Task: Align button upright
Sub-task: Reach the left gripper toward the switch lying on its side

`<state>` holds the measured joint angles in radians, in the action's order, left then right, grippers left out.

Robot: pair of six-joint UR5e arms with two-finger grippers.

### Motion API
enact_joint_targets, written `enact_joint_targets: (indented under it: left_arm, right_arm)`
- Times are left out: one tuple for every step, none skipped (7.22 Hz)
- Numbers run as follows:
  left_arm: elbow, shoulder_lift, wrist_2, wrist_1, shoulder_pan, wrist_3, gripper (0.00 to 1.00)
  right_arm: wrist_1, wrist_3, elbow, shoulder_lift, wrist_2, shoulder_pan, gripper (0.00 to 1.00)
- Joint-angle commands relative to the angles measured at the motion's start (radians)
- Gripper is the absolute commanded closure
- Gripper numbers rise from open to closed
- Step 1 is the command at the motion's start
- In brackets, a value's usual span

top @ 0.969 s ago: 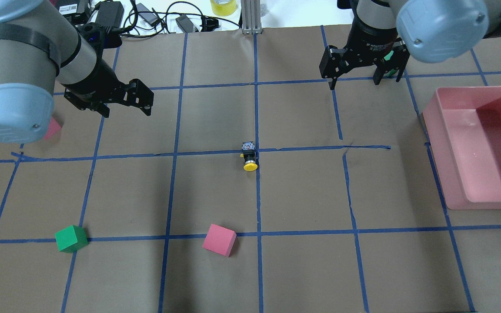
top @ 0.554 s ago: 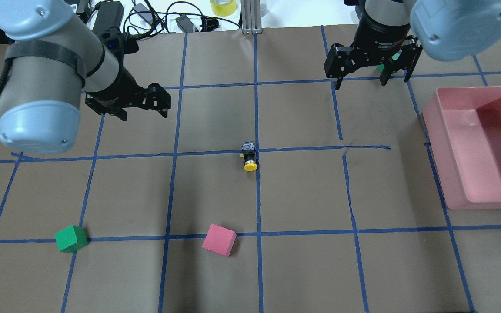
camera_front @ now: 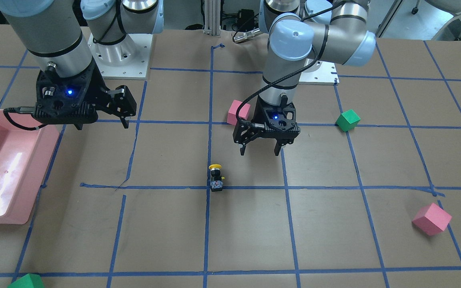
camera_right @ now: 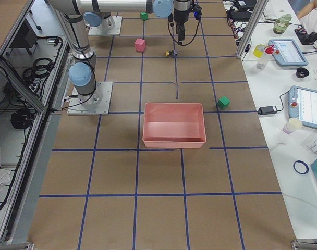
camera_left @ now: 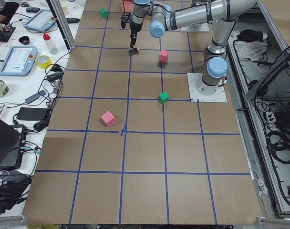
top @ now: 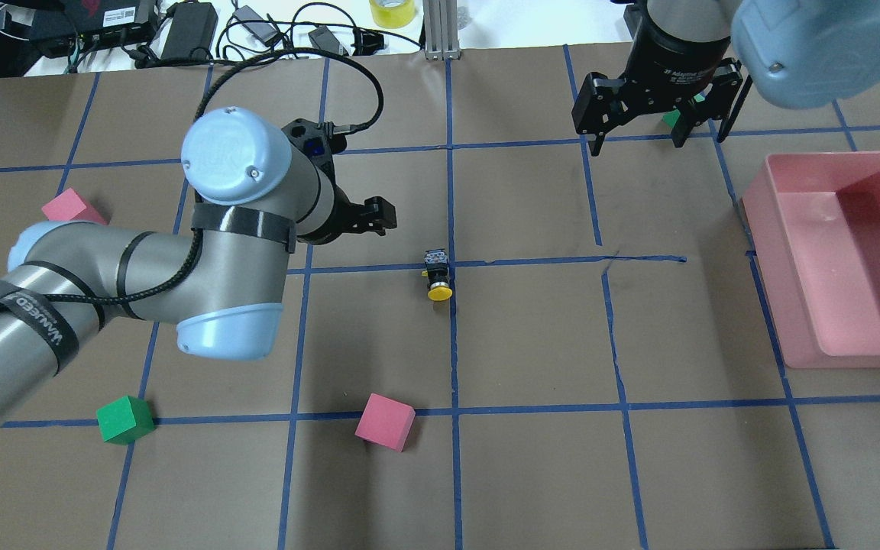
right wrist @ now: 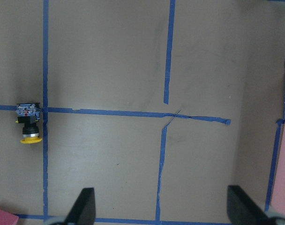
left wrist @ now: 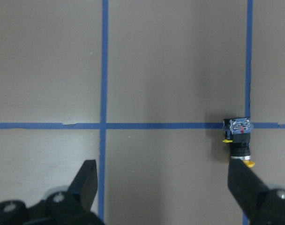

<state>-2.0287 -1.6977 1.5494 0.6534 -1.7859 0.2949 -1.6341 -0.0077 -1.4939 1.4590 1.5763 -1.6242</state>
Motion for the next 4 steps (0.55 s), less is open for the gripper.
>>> enact_joint_targets:
  left_arm:
    - [-0.068, -0.072, 0.003, -0.215, -0.061, 0.062, 0.00]
    - [-0.077, -0.114, 0.027, -0.275, -0.079, 0.078, 0.00]
    - [-0.077, -0.163, 0.100, -0.325, -0.122, 0.088, 0.00]
    - [-0.077, -0.202, 0.112, -0.392, -0.157, 0.122, 0.00]
  right_arm:
    - [0.000, 0.000, -0.002, 0.001, -0.001, 0.001, 0.00]
    - [0.000, 0.000, -0.002, 0.001, 0.001, 0.001, 0.00]
    - [0.000, 0.000, 0.000, 0.001, -0.001, 0.001, 0.00]
    - [-0.003, 0.000, 0.003, 0.003, -0.007, 0.000, 0.00]
